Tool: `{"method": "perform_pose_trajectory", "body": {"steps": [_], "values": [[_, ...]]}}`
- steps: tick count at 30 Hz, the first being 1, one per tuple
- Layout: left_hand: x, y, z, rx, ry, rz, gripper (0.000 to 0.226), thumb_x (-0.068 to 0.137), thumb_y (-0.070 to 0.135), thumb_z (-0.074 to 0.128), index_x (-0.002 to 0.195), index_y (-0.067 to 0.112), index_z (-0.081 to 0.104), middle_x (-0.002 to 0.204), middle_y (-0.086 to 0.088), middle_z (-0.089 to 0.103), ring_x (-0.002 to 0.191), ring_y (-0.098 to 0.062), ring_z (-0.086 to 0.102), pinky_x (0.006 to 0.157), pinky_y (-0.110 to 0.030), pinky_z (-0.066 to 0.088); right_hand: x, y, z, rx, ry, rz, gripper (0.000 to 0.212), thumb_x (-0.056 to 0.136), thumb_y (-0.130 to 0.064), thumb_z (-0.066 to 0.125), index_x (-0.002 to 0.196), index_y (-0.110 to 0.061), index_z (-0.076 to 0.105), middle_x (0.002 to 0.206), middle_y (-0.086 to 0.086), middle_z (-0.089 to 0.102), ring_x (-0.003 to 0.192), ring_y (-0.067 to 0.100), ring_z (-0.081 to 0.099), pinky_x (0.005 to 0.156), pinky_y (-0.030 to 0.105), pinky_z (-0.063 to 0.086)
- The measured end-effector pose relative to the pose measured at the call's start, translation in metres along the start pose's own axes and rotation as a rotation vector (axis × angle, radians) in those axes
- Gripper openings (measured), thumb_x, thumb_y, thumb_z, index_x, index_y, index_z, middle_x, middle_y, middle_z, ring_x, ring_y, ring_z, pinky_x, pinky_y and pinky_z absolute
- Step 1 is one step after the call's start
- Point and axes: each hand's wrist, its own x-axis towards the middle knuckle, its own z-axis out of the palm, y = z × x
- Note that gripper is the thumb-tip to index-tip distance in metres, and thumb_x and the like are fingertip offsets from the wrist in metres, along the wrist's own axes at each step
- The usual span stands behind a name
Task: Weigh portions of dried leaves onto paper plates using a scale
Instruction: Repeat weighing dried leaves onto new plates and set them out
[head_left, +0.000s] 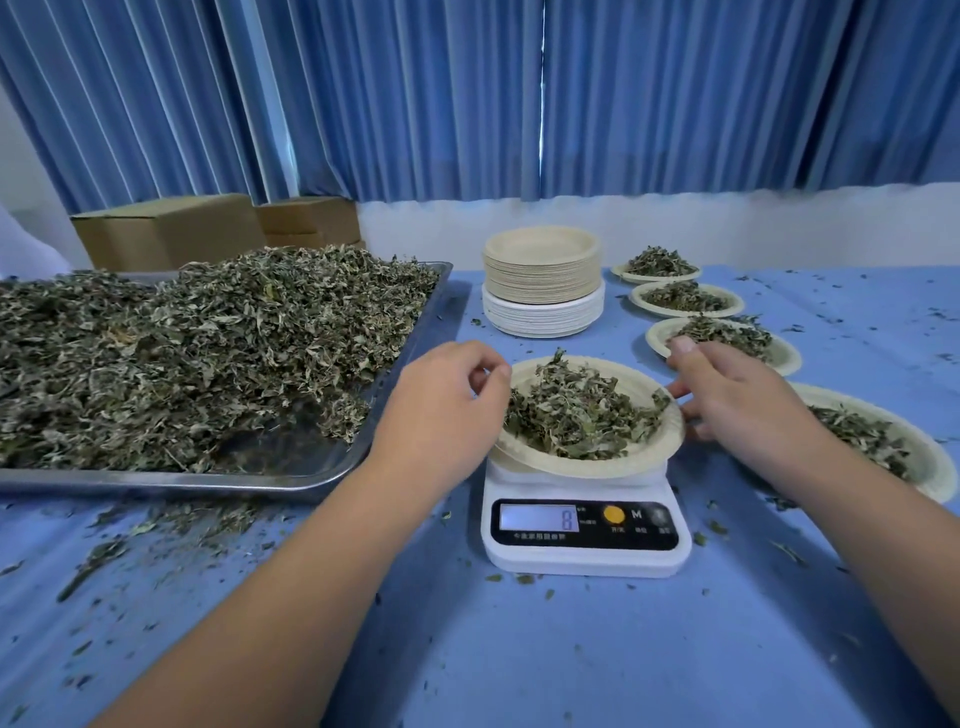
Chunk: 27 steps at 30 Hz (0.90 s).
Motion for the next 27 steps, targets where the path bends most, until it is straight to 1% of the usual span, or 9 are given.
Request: {"method": "perform_pose_trajectory", "body": {"steps": [4, 9, 12, 15, 17, 20, 21, 24, 27], "values": [[0.000, -0.003, 0.003, -0.051, -0.042, -0.025, 0.014, 0.092, 0.023, 0.055, 0.083, 0.029, 0.065, 0.071, 0.003, 0.059, 0.063, -0.003, 0.048, 0.059, -0.025, 0.038, 0.000, -0.002, 0.000, 0.003, -0.001, -0.003, 0.041, 0.097, -0.054, 0.034, 0.094, -0.022, 0.059, 0.091, -0.006, 0.064, 0.087, 0.018, 0.063, 0.087, 0.049, 0.051], [0.005, -0.010, 0.000, -0.084, -0.027, -0.038, 0.014, 0.092, 0.020, 0.057, 0.082, 0.028, 0.063, 0.074, 0.008, 0.055, 0.066, -0.003, 0.047, 0.065, -0.024, 0.037, 0.000, -0.001, 0.001, -0.008, -0.003, -0.005, 0.051, 0.097, -0.054, 0.035, 0.097, -0.010, 0.061, 0.087, -0.004, 0.064, 0.084, 0.015, 0.063, 0.086, 0.050, 0.051], [0.011, -0.010, -0.006, -0.146, -0.042, -0.037, 0.015, 0.091, 0.019, 0.059, 0.083, 0.030, 0.065, 0.065, 0.015, 0.051, 0.057, -0.001, 0.046, 0.059, -0.018, 0.036, 0.001, -0.001, 0.001, -0.010, 0.004, -0.017, 0.053, 0.096, -0.056, 0.036, 0.095, -0.009, 0.060, 0.087, 0.000, 0.065, 0.082, 0.022, 0.063, 0.083, 0.051, 0.052], [0.020, 0.001, -0.009, -0.204, -0.076, -0.018, 0.016, 0.092, 0.019, 0.059, 0.085, 0.032, 0.065, 0.069, 0.015, 0.055, 0.054, 0.002, 0.048, 0.053, -0.012, 0.036, 0.000, -0.002, 0.002, -0.023, 0.008, -0.029, 0.052, 0.094, -0.059, 0.036, 0.090, -0.013, 0.060, 0.089, 0.006, 0.066, 0.082, 0.026, 0.063, 0.081, 0.052, 0.052], [0.028, 0.014, -0.008, -0.175, -0.148, 0.057, 0.014, 0.093, 0.019, 0.059, 0.091, 0.031, 0.066, 0.078, 0.015, 0.058, 0.060, 0.002, 0.051, 0.056, -0.008, 0.039, 0.000, -0.003, 0.001, -0.015, 0.011, -0.034, 0.054, 0.094, -0.060, 0.036, 0.091, -0.011, 0.059, 0.090, 0.009, 0.066, 0.082, 0.029, 0.063, 0.081, 0.053, 0.052], [0.043, 0.032, -0.004, -0.035, -0.350, 0.162, 0.014, 0.095, 0.028, 0.058, 0.107, 0.031, 0.065, 0.104, 0.015, 0.059, 0.080, 0.000, 0.056, 0.068, -0.002, 0.038, 0.000, -0.003, 0.001, -0.009, 0.010, -0.040, 0.054, 0.094, -0.060, 0.036, 0.091, -0.011, 0.059, 0.091, 0.011, 0.066, 0.082, 0.030, 0.064, 0.080, 0.054, 0.053], [0.049, 0.037, -0.002, 0.028, -0.426, 0.180, 0.020, 0.095, 0.034, 0.058, 0.114, 0.032, 0.063, 0.112, 0.014, 0.057, 0.086, 0.000, 0.055, 0.072, -0.003, 0.037, 0.000, -0.003, 0.001, -0.017, 0.011, -0.045, 0.053, 0.095, -0.059, 0.036, 0.090, -0.013, 0.059, 0.090, 0.010, 0.066, 0.081, 0.029, 0.064, 0.080, 0.053, 0.053], [0.065, 0.049, 0.001, 0.207, -0.625, 0.180, 0.042, 0.092, 0.052, 0.055, 0.129, 0.033, 0.054, 0.133, 0.009, 0.052, 0.102, -0.003, 0.052, 0.085, -0.019, 0.036, 0.000, -0.003, 0.001, -0.010, 0.014, -0.047, 0.049, 0.095, -0.058, 0.036, 0.087, -0.015, 0.059, 0.089, 0.008, 0.066, 0.082, 0.027, 0.064, 0.080, 0.052, 0.052], [0.075, 0.057, 0.004, 0.321, -0.748, 0.126, 0.048, 0.088, 0.058, 0.056, 0.131, 0.038, 0.051, 0.135, 0.010, 0.050, 0.102, -0.004, 0.052, 0.089, -0.023, 0.036, 0.000, -0.003, 0.000, -0.003, 0.014, -0.038, 0.049, 0.094, -0.059, 0.036, 0.087, -0.016, 0.059, 0.089, 0.005, 0.066, 0.082, 0.026, 0.064, 0.081, 0.052, 0.052]]}}
